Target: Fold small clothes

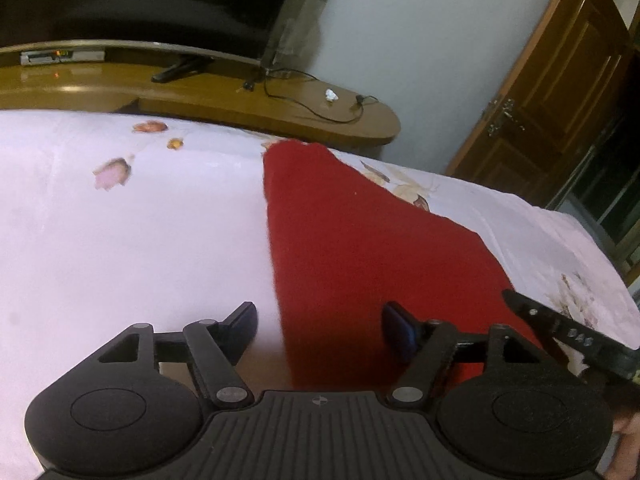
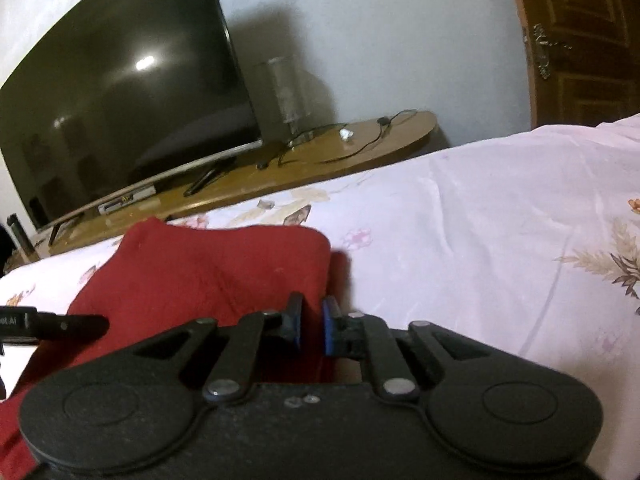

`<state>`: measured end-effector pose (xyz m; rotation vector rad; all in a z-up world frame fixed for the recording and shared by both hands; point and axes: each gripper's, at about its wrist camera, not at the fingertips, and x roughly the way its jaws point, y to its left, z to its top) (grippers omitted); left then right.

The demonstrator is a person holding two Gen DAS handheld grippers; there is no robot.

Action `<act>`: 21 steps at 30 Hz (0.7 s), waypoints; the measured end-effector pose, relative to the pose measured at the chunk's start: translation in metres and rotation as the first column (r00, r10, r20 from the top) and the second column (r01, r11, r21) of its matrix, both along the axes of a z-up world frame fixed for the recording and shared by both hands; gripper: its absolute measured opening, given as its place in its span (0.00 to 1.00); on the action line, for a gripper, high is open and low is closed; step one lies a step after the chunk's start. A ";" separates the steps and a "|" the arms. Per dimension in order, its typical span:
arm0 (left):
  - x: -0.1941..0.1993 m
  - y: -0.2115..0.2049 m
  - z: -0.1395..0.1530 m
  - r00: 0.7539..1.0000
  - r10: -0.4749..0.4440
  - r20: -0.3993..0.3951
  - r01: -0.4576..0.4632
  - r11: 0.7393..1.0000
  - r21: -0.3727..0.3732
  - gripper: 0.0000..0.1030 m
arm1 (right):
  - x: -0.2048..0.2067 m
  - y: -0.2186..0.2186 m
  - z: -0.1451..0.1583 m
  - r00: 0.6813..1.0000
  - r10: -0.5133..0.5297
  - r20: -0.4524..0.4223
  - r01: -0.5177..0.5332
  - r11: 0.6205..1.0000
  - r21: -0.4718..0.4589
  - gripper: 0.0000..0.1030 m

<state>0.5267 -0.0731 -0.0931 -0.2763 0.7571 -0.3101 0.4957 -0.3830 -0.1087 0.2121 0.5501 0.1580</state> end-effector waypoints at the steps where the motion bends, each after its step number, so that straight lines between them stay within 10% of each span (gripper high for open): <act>1: -0.004 -0.002 0.008 1.000 0.005 0.028 -0.006 1.000 0.025 0.69 | -0.001 -0.001 0.003 1.000 -0.001 0.001 0.001 1.000 0.007 0.24; 11: 0.012 -0.031 0.030 0.994 -0.042 0.104 0.027 0.989 0.143 0.69 | -0.003 0.016 0.040 0.986 0.110 0.125 -0.103 0.993 -0.059 0.29; 21: 0.029 -0.036 0.008 0.999 -0.043 0.033 0.037 0.987 0.153 0.76 | 0.023 0.040 0.012 0.986 0.167 0.006 -0.162 0.961 -0.222 0.28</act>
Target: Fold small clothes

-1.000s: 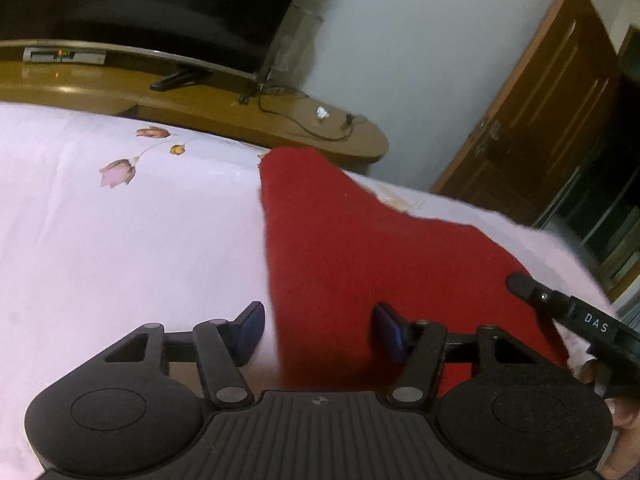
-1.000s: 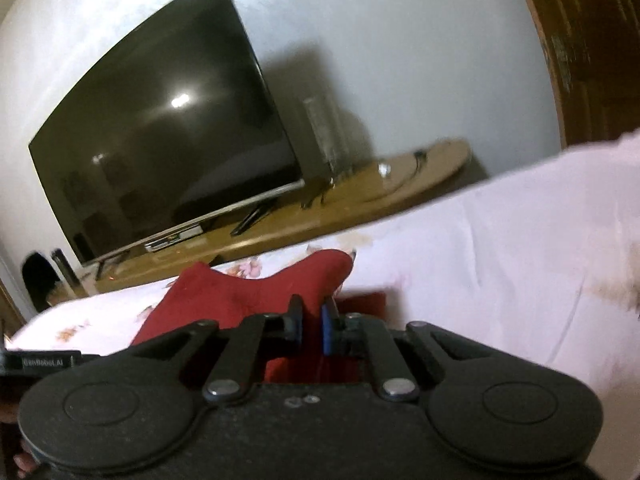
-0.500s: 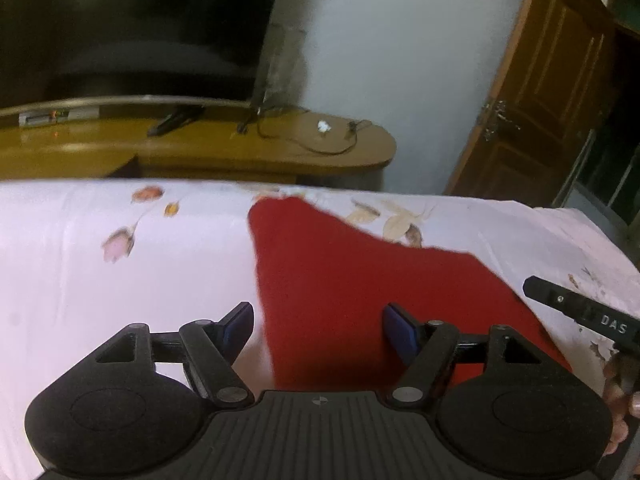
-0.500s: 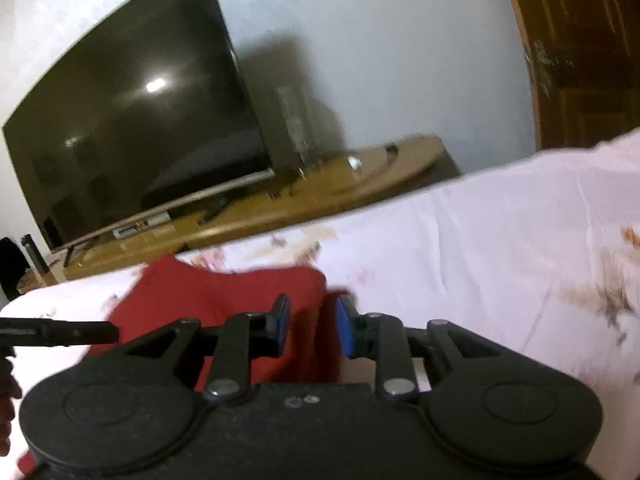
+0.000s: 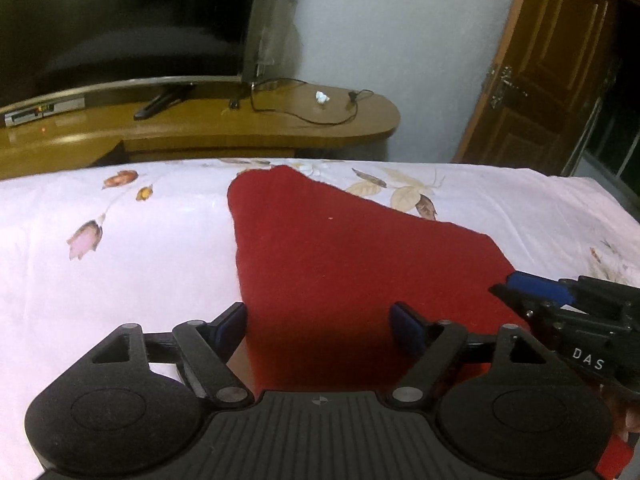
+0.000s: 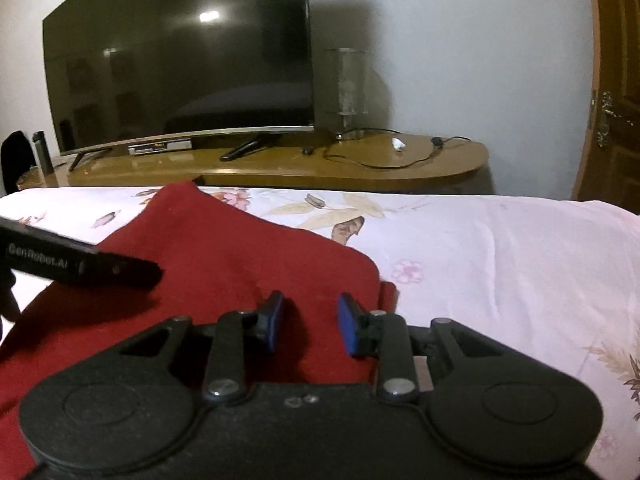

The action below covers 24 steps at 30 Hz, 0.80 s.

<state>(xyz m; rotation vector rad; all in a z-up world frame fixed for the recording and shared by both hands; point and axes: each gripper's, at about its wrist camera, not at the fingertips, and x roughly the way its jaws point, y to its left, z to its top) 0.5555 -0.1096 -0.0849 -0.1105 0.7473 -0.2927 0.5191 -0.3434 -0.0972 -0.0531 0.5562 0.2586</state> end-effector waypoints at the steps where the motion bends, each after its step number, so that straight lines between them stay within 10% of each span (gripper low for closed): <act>1: 0.000 0.002 0.001 1.000 0.004 -0.009 -0.004 1.000 -0.012 0.76 | 0.000 0.000 0.000 1.000 -0.003 -0.003 0.003 1.000 0.001 0.29; 11: -0.077 0.037 0.021 0.998 0.016 0.060 -0.011 0.997 -0.081 0.76 | -0.066 -0.035 0.027 0.999 -0.022 0.023 0.017 0.982 0.190 0.31; 24: -0.123 0.056 0.006 1.000 0.008 -0.004 -0.009 0.992 -0.125 0.80 | -0.102 -0.045 0.024 0.997 -0.072 -0.008 0.072 0.984 0.164 0.25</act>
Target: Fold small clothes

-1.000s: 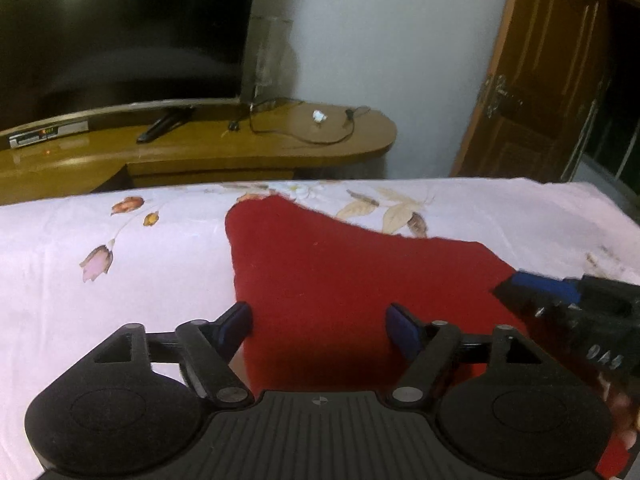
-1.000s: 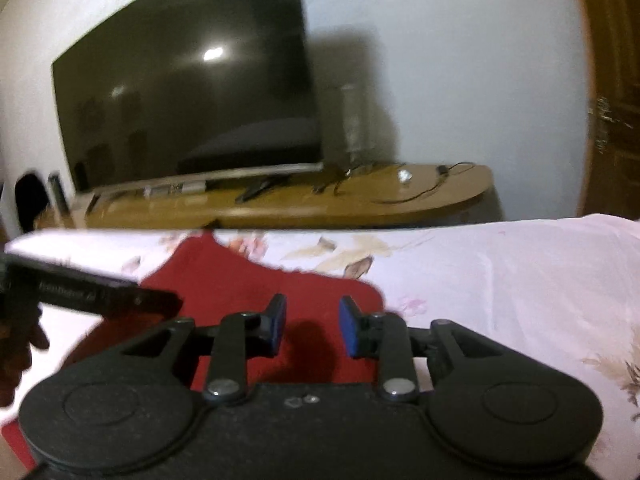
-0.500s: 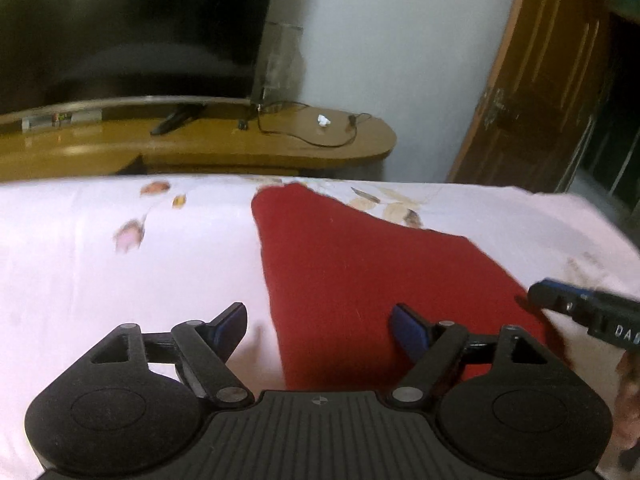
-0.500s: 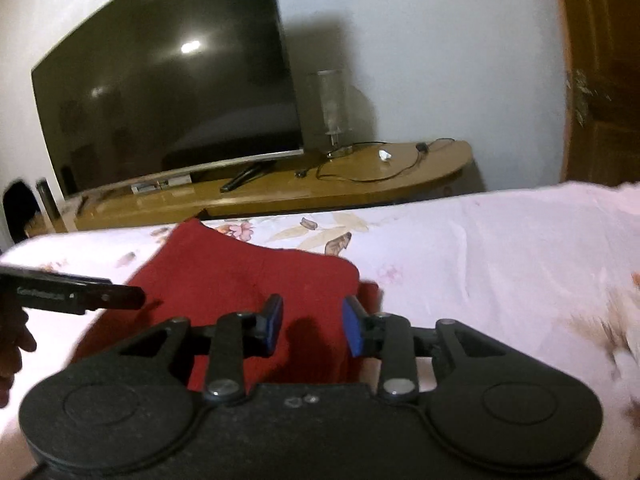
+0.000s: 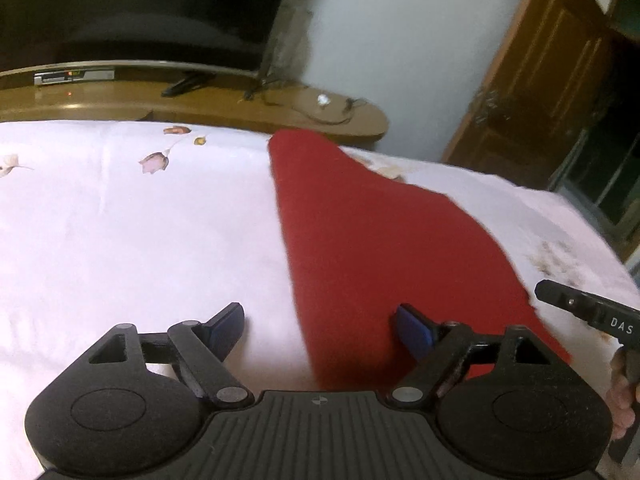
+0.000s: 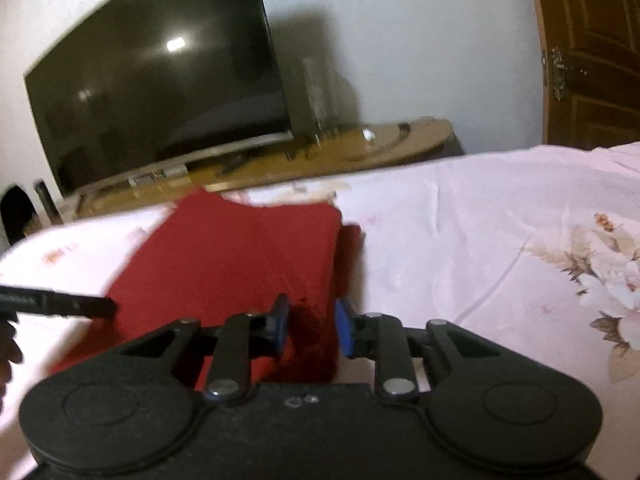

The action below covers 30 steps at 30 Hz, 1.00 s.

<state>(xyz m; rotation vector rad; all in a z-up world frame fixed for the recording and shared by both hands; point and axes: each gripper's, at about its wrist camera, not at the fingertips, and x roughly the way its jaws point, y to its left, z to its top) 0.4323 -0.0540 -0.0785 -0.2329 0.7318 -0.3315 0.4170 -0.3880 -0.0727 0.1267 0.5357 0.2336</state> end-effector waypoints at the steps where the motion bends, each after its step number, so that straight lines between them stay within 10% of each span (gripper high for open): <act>1: -0.007 0.003 0.000 1.000 -0.005 -0.003 0.005 1.000 -0.009 0.80 | -0.008 -0.002 0.003 1.000 0.010 0.008 -0.010 1.000 0.009 0.26; 18: -0.039 0.032 -0.013 0.999 -0.050 0.011 0.049 0.996 0.081 0.80 | -0.033 -0.016 -0.029 0.988 -0.004 -0.155 0.017 0.997 0.081 0.34; 24: 0.008 0.044 -0.006 0.992 -0.127 -0.026 0.121 0.979 -0.162 0.80 | 0.000 -0.067 -0.021 0.982 -0.008 -0.189 0.088 0.905 0.417 0.75; 30: 0.056 0.040 -0.031 0.970 -0.183 -0.159 0.116 0.926 -0.359 0.80 | 0.056 -0.075 -0.043 0.946 0.110 -0.304 0.073 0.843 0.533 0.80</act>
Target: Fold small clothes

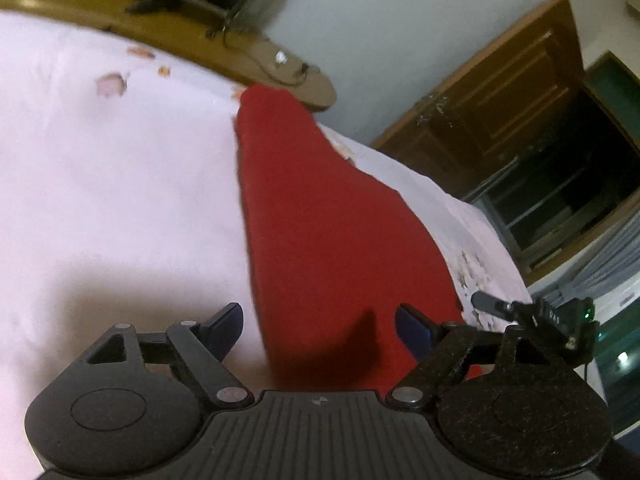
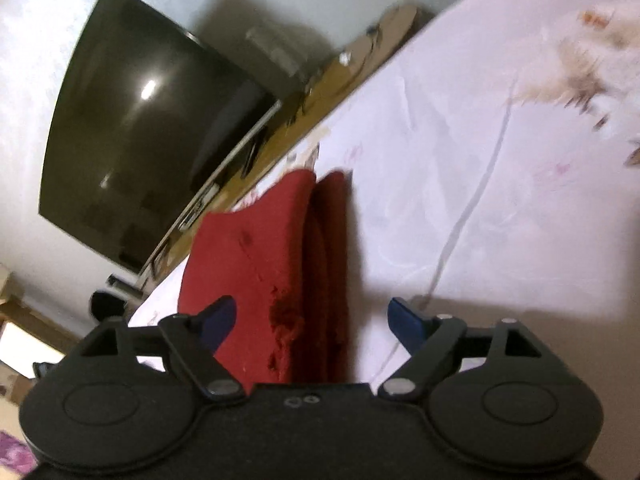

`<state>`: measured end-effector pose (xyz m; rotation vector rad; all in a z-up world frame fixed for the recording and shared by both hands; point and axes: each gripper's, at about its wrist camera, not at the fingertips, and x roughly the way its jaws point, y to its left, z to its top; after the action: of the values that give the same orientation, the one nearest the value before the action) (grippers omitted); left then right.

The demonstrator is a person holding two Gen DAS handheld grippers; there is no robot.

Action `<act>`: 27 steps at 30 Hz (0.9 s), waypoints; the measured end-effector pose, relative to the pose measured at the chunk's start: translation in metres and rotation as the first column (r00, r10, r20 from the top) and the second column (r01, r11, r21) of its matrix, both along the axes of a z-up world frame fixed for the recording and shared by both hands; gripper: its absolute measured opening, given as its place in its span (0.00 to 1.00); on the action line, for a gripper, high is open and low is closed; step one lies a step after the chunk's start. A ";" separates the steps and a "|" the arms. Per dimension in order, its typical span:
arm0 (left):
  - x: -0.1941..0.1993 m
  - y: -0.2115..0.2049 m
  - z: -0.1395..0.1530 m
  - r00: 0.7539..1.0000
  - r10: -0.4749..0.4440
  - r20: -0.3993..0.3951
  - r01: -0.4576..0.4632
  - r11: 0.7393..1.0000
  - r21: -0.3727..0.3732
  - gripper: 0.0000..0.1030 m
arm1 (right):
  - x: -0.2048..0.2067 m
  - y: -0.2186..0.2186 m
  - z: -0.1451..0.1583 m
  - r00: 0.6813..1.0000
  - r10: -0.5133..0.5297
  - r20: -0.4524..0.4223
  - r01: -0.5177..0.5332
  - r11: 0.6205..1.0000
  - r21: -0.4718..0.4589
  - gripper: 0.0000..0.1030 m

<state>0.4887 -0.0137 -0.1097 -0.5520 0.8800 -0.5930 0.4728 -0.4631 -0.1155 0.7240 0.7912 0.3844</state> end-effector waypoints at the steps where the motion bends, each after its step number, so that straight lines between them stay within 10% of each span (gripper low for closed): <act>1: 0.006 0.001 -0.005 1.000 -0.004 -0.029 0.003 0.999 -0.032 0.80 | 0.003 0.004 -0.002 1.000 0.014 -0.014 -0.014 1.000 0.006 0.81; 9: 0.035 -0.014 -0.024 0.995 -0.007 -0.098 -0.007 0.991 -0.137 0.80 | 0.034 0.013 -0.013 0.993 0.108 -0.044 -0.106 0.993 0.047 0.83; 11: 0.043 -0.020 -0.024 0.996 -0.021 -0.091 0.009 0.991 -0.134 0.80 | 0.042 0.019 -0.013 0.989 0.138 -0.044 -0.136 0.990 0.042 0.68; 12: 0.047 -0.024 -0.023 0.996 -0.027 -0.087 0.016 0.992 -0.128 0.80 | 0.046 0.022 -0.014 0.985 0.161 -0.057 -0.159 0.986 0.044 0.56; 27: 0.039 -0.049 -0.008 0.998 0.015 0.068 -0.020 0.998 0.063 0.46 | 0.051 0.050 -0.014 0.980 0.196 0.028 -0.196 0.980 -0.018 0.43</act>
<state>0.5280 -0.0631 -0.1173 -0.4786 0.8265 -0.5627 0.5241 -0.4126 -0.1297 0.6268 0.8398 0.5653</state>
